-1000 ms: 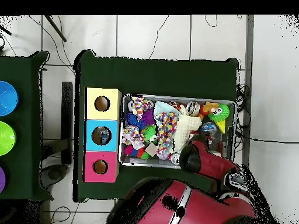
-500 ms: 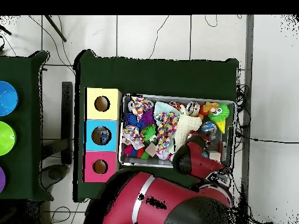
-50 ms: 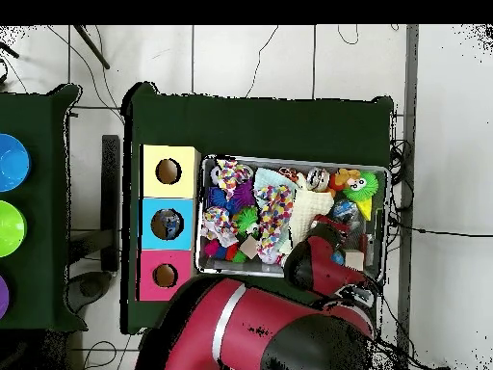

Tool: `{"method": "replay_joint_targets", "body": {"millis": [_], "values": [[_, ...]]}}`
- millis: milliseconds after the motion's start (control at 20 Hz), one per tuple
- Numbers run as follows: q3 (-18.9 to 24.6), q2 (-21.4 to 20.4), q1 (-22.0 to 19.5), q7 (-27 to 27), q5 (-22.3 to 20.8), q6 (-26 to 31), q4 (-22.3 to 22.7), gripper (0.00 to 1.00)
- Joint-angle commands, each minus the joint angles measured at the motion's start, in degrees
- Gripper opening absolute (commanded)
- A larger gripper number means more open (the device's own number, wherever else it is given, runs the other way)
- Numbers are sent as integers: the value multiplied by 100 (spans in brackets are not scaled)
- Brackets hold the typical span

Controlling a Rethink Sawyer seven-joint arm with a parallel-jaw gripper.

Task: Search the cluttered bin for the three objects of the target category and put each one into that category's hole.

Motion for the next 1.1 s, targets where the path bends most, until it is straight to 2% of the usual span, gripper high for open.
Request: {"method": "replay_joint_targets", "body": {"millis": [50, 150, 200, 350, 450, 750, 1100], "values": [[474, 413, -173, 1213, 186, -131, 240, 100], [490, 403, -200, 1218, 170, -127, 226, 100], [501, 399, -213, 1224, 154, -141, 223, 0], [527, 404, -254, 1313, 95, -391, 230, 0], [554, 366, -274, 1240, 72, -137, 214, 0], [483, 323, -175, 1203, 217, -33, 276, 0], [457, 154, -162, 1163, 179, 162, 340, 0]]}}
